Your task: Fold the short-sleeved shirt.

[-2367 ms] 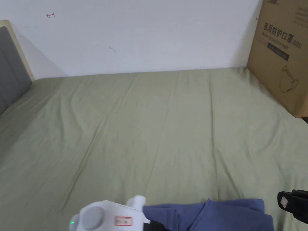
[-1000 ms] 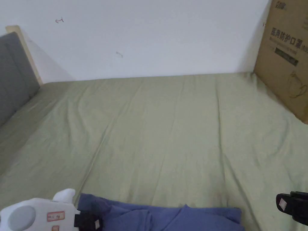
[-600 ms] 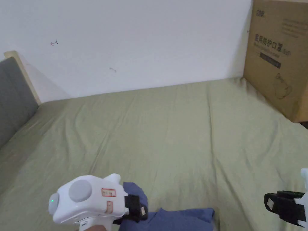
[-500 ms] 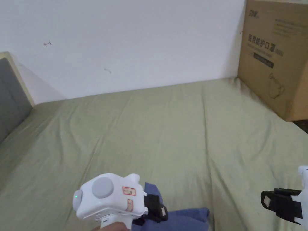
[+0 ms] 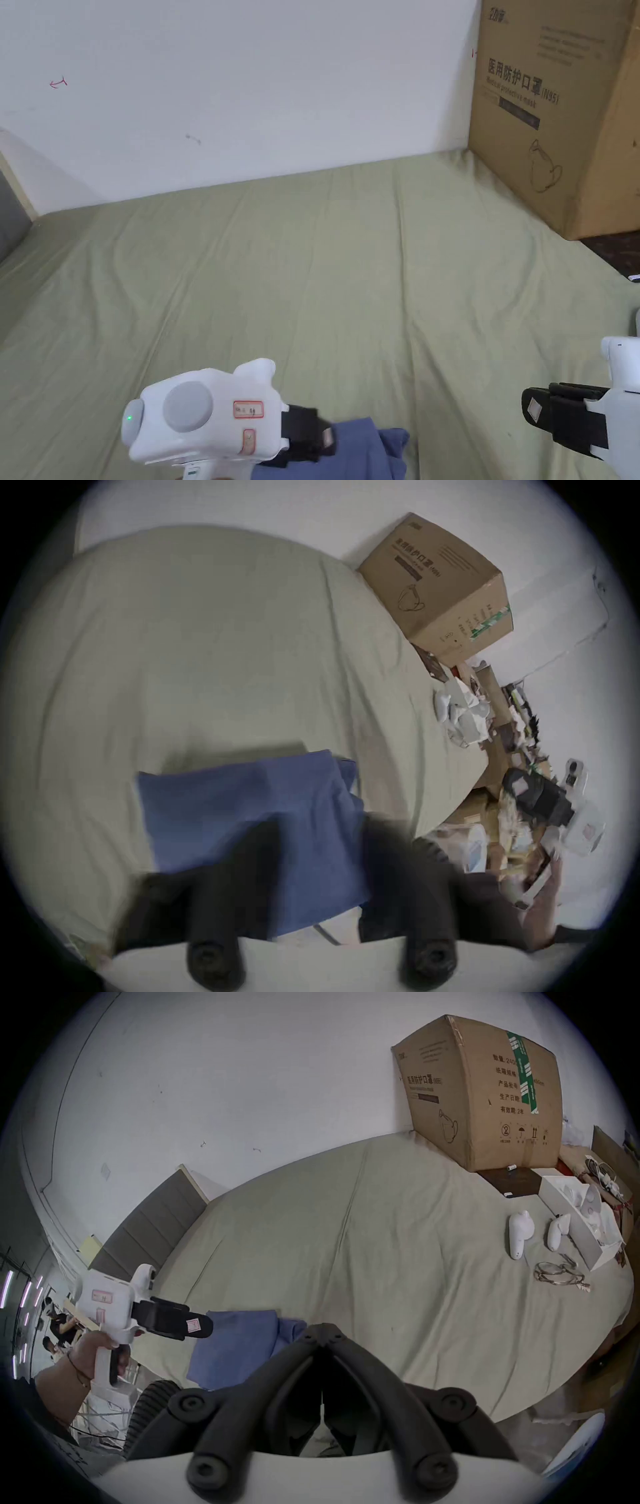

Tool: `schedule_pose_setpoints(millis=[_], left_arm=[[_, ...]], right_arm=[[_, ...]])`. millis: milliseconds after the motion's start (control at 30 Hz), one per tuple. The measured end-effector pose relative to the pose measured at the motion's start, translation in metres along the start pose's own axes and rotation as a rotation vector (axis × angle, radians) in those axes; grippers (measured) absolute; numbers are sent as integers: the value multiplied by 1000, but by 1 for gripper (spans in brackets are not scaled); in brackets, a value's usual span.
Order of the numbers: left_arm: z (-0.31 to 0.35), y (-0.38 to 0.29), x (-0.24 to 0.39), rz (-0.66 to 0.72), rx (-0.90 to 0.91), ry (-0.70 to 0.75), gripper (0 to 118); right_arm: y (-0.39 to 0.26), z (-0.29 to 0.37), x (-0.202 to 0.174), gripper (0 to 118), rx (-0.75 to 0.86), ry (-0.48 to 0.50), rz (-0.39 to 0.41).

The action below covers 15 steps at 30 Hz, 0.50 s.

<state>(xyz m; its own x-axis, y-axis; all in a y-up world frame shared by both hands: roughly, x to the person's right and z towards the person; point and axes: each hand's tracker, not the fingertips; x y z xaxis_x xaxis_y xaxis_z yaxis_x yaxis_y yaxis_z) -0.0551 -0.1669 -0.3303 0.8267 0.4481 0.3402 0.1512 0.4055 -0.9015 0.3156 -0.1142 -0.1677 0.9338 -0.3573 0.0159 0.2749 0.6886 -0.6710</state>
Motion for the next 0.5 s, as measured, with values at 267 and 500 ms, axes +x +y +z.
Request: schedule_pose_setpoints(millis=[267, 500], left_arm=[[-73, -9, 26, -15, -168, -84, 0], [-161, -23, 33, 110, -253, -187, 0]], right_arm=[[-3, -5, 9, 0, -17, -27, 13], [-6, -7, 21, 0, -32, -61, -7]])
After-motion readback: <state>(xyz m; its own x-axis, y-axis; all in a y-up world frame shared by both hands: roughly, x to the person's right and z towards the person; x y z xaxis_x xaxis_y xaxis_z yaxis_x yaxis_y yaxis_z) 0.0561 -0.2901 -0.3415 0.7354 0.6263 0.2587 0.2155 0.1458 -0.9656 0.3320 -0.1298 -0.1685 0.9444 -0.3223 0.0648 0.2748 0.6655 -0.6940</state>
